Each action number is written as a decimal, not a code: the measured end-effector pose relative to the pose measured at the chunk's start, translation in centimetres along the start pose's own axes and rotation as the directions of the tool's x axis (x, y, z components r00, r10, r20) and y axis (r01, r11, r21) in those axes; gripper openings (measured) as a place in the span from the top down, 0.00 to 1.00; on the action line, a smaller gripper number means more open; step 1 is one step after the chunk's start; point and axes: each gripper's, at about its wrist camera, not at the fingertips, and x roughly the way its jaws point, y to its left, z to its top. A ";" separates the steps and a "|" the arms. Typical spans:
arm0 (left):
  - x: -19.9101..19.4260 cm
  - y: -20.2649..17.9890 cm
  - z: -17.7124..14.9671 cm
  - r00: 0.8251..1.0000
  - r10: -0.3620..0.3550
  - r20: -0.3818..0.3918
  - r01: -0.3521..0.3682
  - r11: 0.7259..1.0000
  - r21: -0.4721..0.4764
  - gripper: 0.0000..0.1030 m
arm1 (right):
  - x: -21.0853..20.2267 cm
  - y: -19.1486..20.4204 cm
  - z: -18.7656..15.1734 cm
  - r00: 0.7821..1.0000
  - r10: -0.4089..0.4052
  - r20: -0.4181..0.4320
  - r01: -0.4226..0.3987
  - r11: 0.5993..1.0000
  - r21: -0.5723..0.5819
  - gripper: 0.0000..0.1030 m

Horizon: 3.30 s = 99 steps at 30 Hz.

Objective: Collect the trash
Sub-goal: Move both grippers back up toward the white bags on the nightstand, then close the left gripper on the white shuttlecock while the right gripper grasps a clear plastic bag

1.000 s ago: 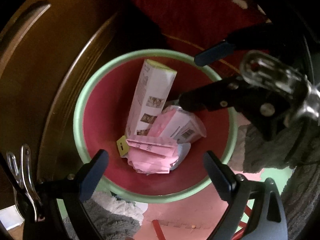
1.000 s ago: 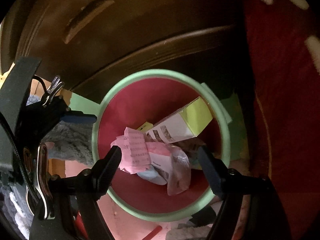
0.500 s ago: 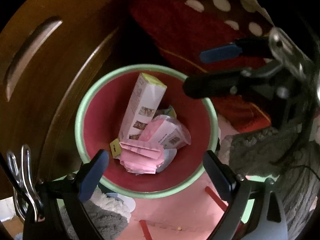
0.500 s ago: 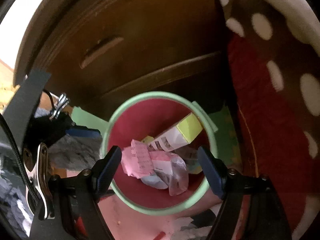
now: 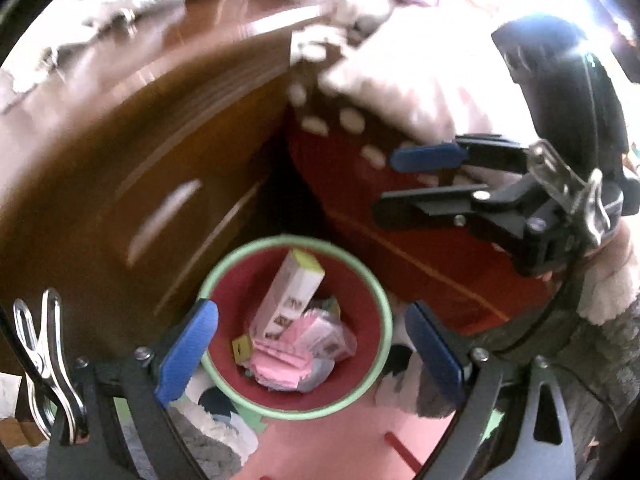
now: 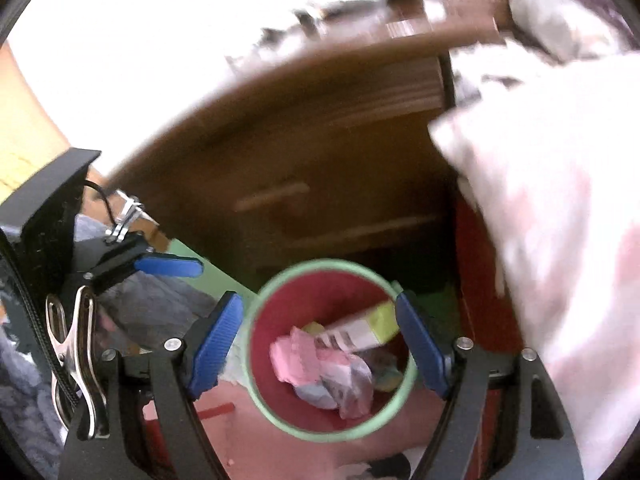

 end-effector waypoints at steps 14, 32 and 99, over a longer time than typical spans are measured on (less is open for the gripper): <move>-7.7 1.5 3.6 0.975 0.002 0.221 0.010 0.998 -0.055 0.06 | -3.9 6.2 8.0 0.965 0.150 0.215 -0.113 0.978 -0.173 0.22; -12.7 9.8 6.9 0.876 0.316 0.363 -0.217 0.933 -0.289 0.06 | -1.6 3.7 15.7 0.929 0.124 0.349 -0.152 0.987 0.056 0.22; -4.6 27.9 15.8 0.947 0.232 0.222 -0.126 0.905 -0.406 0.90 | 6.8 1.1 32.6 0.948 -0.212 0.236 0.211 0.977 0.031 0.36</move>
